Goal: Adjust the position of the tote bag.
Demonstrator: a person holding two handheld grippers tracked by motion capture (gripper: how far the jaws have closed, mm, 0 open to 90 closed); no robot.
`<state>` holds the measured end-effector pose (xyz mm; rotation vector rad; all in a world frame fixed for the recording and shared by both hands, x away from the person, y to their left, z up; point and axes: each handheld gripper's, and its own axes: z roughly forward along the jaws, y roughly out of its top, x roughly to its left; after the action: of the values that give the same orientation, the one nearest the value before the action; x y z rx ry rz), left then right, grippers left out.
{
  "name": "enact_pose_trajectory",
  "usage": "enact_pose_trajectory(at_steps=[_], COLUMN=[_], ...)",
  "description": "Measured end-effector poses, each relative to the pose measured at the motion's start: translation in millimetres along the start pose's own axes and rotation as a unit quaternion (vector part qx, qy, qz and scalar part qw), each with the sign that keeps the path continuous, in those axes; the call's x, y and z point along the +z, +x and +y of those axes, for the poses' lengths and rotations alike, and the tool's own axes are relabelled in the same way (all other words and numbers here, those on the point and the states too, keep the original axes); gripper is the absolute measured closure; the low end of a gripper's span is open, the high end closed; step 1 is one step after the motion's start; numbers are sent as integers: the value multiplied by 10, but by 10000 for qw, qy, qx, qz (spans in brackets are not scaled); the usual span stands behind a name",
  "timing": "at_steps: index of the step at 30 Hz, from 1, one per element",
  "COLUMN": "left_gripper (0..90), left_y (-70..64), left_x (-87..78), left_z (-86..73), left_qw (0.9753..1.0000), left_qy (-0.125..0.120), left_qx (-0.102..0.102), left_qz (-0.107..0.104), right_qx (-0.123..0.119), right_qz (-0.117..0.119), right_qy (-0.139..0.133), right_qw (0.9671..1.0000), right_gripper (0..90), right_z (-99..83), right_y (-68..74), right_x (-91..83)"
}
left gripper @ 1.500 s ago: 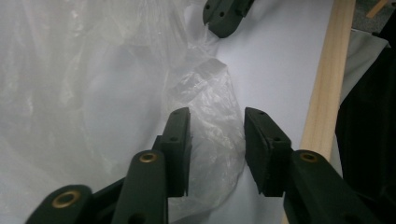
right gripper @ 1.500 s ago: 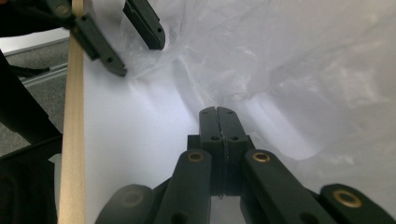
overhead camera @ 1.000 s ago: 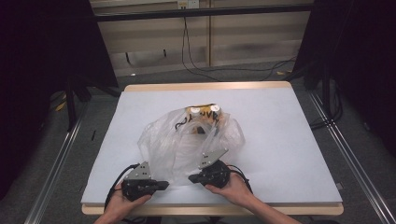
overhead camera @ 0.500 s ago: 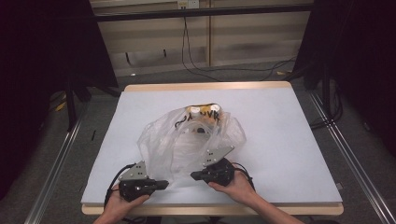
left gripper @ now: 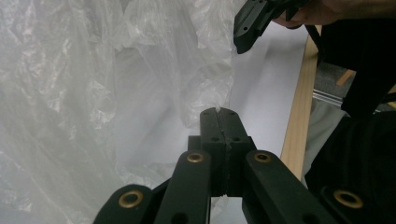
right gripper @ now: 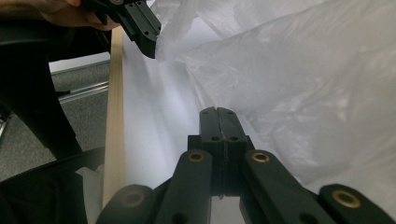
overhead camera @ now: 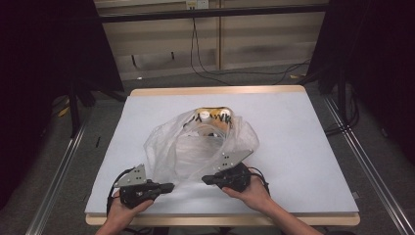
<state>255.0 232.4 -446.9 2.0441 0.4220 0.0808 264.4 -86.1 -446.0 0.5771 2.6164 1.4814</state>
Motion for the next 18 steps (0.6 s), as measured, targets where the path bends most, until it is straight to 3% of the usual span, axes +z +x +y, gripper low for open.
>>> enact_pose_trajectory(at_steps=[5, 18], left_gripper=[900, 900], left_y=[-15, -72], left_x=[-41, -55], left_z=[80, 377], left_qw=[9998, 9985], left_qy=[-179, -483], left_qx=[12, 260], left_qz=[72, -21], right_qx=[35, -65], right_qz=[-79, -250], right_qy=[-175, -587], right_qw=[9998, 9979], right_gripper=[900, 900], right_z=[48, 222], right_y=[-27, -51], right_x=[-100, -343])
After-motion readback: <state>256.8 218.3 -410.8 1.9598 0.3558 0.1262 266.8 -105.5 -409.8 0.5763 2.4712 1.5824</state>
